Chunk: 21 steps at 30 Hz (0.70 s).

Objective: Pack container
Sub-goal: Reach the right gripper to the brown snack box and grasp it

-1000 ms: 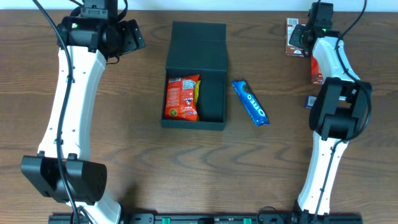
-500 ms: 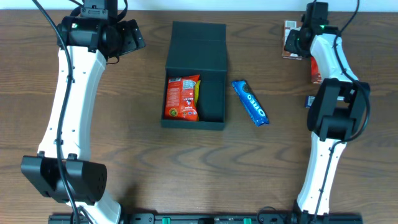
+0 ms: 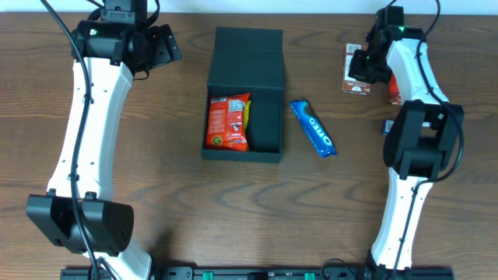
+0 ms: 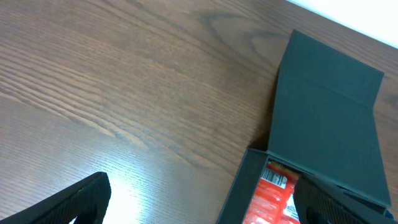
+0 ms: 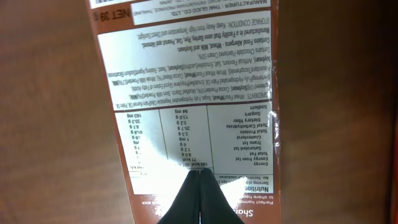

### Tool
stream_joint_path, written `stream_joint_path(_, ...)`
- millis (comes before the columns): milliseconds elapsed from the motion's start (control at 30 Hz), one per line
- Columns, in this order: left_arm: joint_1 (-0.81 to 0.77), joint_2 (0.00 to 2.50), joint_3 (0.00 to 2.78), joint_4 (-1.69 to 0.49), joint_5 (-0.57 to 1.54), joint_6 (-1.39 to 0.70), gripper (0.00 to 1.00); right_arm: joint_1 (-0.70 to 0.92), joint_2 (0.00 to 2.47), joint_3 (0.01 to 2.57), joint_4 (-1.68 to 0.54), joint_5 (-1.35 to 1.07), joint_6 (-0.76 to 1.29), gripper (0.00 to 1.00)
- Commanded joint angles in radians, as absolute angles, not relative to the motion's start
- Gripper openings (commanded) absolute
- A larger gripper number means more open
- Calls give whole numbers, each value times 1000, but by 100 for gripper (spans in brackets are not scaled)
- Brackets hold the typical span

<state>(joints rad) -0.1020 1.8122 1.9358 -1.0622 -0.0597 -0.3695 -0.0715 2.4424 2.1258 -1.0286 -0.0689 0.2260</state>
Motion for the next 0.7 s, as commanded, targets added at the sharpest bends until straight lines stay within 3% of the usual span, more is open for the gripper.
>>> stream_joint_path(0, -104, 1820, 1931, -1061, -86, -373, 95, -53, 2367, 2114, -1064, -87, 199, 1)
stream_joint_path(233, -104, 1820, 1931, -1058, -85, -374, 95, -40, 2233, 2114, -1086, -83, 175, 2)
stream_joint_path(267, -104, 1820, 1931, -1058, -85, -374, 95, -40, 2223, 2114, -1065, -79, 169, 38)
stream_joint_path(300, -104, 1820, 1931, -1057, -85, -374, 95, -40, 2222, 2114, -1045, -78, 163, 82)
stream_joint_path(333, -104, 1820, 1931, -1057, -86, -374, 95, -39, 2222, 2114, -1028, -78, 159, 99)
stream_joint_path(667, -104, 1820, 1931, -1058, -86, -373, 95, -38, 2349, 2113, -915, -23, 155, 99)
